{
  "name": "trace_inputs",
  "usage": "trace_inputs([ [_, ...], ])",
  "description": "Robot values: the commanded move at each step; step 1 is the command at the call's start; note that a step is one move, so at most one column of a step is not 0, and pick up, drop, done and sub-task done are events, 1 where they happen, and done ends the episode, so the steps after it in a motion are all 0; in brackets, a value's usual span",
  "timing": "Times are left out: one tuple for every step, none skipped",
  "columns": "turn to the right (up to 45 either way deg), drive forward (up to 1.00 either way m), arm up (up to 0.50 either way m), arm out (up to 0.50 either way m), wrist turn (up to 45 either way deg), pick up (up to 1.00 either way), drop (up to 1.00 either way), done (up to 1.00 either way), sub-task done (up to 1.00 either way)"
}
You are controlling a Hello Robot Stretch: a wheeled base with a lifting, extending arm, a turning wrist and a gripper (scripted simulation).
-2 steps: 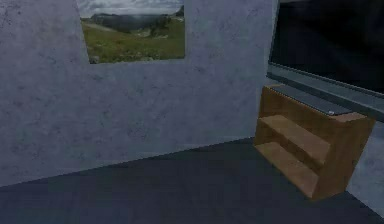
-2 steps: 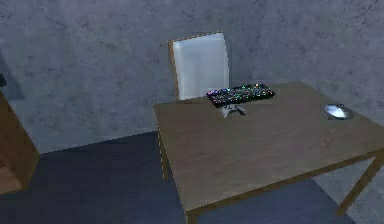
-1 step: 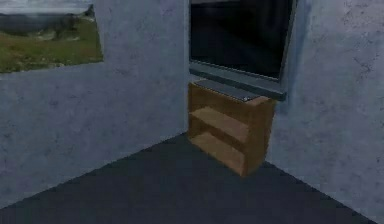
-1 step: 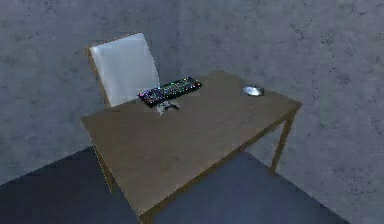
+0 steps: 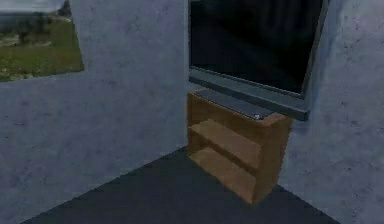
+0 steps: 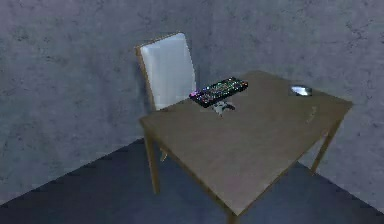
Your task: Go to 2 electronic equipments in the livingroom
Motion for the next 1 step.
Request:
trace_inputs([
  [39.0, 0.0, 0.0, 0.0, 0.0, 0.0, 0.0, 0.0, 0.0],
])
